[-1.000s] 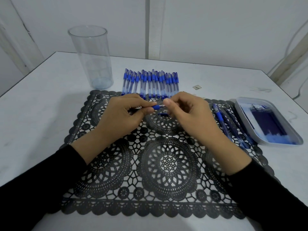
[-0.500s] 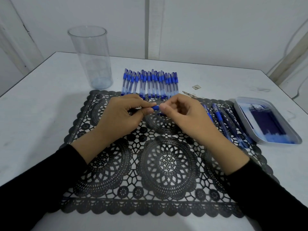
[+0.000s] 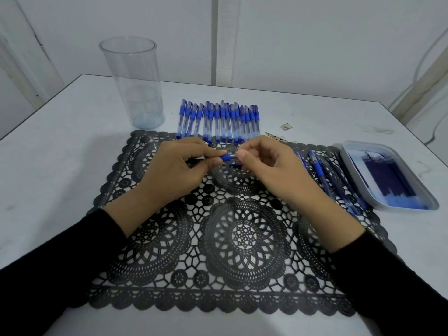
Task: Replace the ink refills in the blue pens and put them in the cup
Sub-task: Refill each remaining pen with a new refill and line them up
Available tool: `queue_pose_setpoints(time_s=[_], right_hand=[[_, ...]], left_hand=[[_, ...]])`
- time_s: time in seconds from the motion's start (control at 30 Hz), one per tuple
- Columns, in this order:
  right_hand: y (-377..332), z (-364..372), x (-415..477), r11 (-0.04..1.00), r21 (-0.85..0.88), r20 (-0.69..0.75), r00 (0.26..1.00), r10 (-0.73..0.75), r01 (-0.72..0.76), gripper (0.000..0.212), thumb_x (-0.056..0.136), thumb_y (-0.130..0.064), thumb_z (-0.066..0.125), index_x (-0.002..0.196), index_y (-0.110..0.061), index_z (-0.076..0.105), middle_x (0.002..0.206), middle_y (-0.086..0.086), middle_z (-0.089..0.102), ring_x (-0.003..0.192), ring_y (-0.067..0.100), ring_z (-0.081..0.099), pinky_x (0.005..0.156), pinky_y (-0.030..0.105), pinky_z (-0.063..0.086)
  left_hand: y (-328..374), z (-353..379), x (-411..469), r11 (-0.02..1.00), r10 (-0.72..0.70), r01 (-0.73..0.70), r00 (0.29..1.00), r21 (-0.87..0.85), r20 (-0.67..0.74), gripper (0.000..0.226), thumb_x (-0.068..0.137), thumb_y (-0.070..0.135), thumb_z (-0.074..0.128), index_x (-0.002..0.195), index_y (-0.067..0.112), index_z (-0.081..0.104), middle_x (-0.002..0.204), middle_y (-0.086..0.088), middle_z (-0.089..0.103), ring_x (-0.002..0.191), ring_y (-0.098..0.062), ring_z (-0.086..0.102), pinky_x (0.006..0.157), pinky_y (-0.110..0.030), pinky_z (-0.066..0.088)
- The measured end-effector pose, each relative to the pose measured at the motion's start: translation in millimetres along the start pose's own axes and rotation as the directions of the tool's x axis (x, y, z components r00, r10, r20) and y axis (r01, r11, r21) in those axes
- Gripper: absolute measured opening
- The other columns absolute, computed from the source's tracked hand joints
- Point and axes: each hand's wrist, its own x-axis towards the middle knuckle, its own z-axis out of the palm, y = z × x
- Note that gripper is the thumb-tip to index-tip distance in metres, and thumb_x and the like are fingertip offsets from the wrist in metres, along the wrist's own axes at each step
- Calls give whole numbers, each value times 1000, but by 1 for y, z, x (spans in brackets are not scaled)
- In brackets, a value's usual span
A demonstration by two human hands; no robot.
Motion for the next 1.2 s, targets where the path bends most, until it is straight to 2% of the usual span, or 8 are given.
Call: queue_pose_setpoints(time_s=[0.13,0.4,0.5,0.57,0.7,0.83,1.0,1.2], right_hand=[[0,-2,0,998,70,6,1000,-6,6,12,91,-10,66,102,-11,65,87,12,64,75,13,59,73,20,53],[-1,-7,0,999,52,-41,999,-1,3,7,91,-9,65,95,-4,67,76,-2,57,62,1,50,59,11,43],[2,-16,0,999,50,-96,995,-13,18,5,89,-6,67,94,-7,68,78,-3,61,66,2,54,66,12,47],[7,-19,-2,999,-18,-80,996,-30,29,7,88,-6,68,94,-9,69,80,-3,64,69,3,55,69,14,49],[20,-14,-2,963,-258,-38,996,-83,71,7,84,-14,75,88,-20,75,79,-4,68,66,2,53,62,12,45],[24,-8,1,898,-409,-15,983,-183,161,6,82,-16,77,87,-19,76,87,-7,65,69,-1,52,64,7,40],[27,-4,2,855,-479,-7,973,-233,201,8,83,-10,75,88,-16,75,88,-5,63,75,-5,50,68,2,37],[30,-5,2,846,-493,-25,969,-245,201,9,84,-12,74,92,-17,76,95,-5,62,79,-7,50,72,7,39]], left_hand=[[0,0,0,1000,1,-1,1000,5,1,21,84,11,77,105,13,77,85,3,73,70,-12,66,63,-35,54],[0,-2,0,1000,-24,24,1000,20,4,21,83,10,78,104,14,77,86,5,74,74,-7,67,67,-28,55],[0,-4,-1,999,-49,49,999,18,4,22,83,12,79,105,15,77,90,8,75,80,-3,69,73,-23,57],[1,-5,-1,998,-64,64,998,25,1,22,83,12,79,104,15,77,92,8,75,83,-2,69,75,-22,57],[1,-5,-1,995,-88,88,996,40,-17,22,83,13,79,105,15,77,92,8,75,82,-3,69,76,-23,57],[3,-6,-1,993,-102,104,994,47,-49,23,82,12,79,105,12,76,90,7,74,82,-5,68,75,-13,53],[3,-5,-1,993,-104,107,993,52,-59,23,82,12,79,105,10,76,91,5,74,84,-6,68,75,-12,53],[3,-3,-1,994,-91,94,995,56,-47,24,82,11,79,105,10,76,93,5,74,85,-4,68,79,-11,52]])
